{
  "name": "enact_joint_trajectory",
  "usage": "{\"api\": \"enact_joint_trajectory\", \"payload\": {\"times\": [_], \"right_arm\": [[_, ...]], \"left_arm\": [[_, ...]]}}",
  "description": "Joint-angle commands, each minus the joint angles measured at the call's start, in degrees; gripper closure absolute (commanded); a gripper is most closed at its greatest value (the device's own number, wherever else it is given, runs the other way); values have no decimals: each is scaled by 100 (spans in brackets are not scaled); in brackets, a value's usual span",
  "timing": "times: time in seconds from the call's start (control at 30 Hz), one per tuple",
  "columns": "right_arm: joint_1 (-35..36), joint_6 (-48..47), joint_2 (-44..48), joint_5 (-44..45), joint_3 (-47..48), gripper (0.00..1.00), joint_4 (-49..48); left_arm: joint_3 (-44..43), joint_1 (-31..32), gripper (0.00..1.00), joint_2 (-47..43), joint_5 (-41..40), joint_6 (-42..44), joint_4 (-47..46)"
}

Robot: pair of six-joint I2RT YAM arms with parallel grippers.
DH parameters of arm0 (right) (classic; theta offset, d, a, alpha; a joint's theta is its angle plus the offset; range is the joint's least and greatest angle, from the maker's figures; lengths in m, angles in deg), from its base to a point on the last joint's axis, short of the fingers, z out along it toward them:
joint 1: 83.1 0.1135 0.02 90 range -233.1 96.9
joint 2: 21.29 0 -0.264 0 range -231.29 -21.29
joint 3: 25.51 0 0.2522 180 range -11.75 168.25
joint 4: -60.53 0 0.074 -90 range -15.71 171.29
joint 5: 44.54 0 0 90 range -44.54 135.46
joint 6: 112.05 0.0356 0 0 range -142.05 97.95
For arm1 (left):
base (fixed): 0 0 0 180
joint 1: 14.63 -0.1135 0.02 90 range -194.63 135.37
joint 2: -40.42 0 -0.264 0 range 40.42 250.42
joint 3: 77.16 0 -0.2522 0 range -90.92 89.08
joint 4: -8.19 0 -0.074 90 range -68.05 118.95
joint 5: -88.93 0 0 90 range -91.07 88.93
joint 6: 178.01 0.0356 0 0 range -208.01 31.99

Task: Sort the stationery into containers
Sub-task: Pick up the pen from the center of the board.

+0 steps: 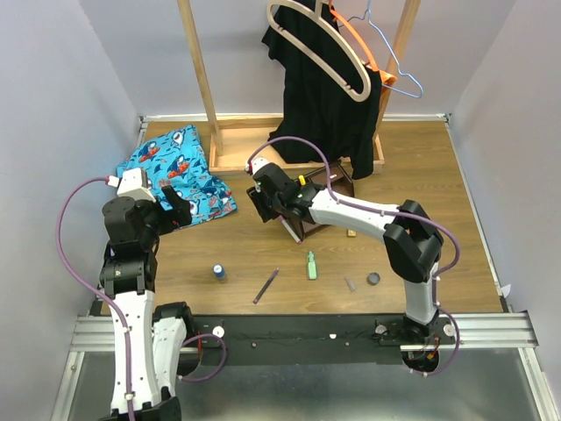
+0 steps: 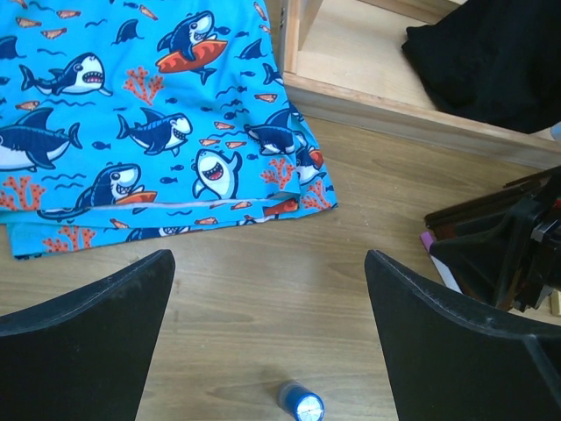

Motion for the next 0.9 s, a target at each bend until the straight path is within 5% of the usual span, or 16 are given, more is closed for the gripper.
{"api": "enact_joint_trajectory", "payload": {"times": [0.0, 0.87], "right_arm": [[34, 212, -304, 422, 174, 50, 502], [43, 344, -1201, 1424, 456, 60, 731]], "left_arm": [[73, -129, 1, -88, 165, -190, -164], [47, -147, 1, -96, 200, -147, -173]]}}
